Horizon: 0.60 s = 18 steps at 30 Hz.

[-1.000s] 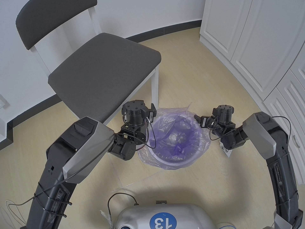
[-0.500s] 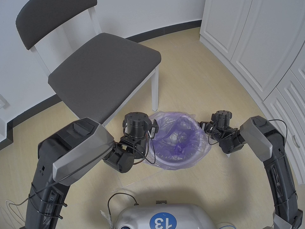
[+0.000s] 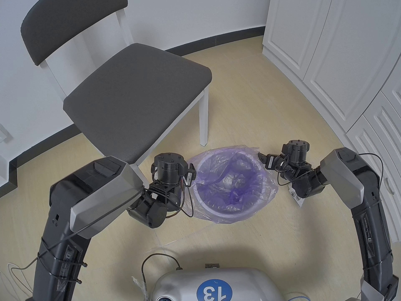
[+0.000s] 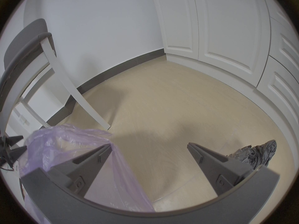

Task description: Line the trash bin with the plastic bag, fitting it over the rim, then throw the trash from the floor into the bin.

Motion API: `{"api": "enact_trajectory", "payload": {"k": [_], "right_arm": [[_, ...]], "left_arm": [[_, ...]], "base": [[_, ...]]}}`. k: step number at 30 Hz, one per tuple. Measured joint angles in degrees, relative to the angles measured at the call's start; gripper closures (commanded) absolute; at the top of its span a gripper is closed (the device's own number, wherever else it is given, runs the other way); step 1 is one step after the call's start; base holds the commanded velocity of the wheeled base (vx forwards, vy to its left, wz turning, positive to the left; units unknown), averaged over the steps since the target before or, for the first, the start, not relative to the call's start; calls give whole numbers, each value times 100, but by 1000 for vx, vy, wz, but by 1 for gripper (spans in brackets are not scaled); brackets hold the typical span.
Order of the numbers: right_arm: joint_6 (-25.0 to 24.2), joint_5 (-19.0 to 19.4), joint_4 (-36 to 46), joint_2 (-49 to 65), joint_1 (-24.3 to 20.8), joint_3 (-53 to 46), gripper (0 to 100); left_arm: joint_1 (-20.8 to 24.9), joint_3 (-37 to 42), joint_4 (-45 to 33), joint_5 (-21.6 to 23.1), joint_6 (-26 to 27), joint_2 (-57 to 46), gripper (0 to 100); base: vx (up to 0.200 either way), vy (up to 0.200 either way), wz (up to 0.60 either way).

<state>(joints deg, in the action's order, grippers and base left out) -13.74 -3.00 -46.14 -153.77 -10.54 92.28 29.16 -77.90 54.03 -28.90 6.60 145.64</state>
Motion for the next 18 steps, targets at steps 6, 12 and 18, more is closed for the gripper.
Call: {"api": "enact_trajectory", "payload": {"k": [6,12,18], "right_arm": [[0,7,5,41,0,-96,0],[0,10,5,-78,2,-111,0],[2,11,40,-315,2,-50,0]], "left_arm": [[-89,-137,95,-5,0,299,0],[-149,-176,104,-5,-9,541,0],[-141,-265,110,-5,-2,758,0]], "base": [[0,0,0],[0,0,0],[0,0,0]]}}
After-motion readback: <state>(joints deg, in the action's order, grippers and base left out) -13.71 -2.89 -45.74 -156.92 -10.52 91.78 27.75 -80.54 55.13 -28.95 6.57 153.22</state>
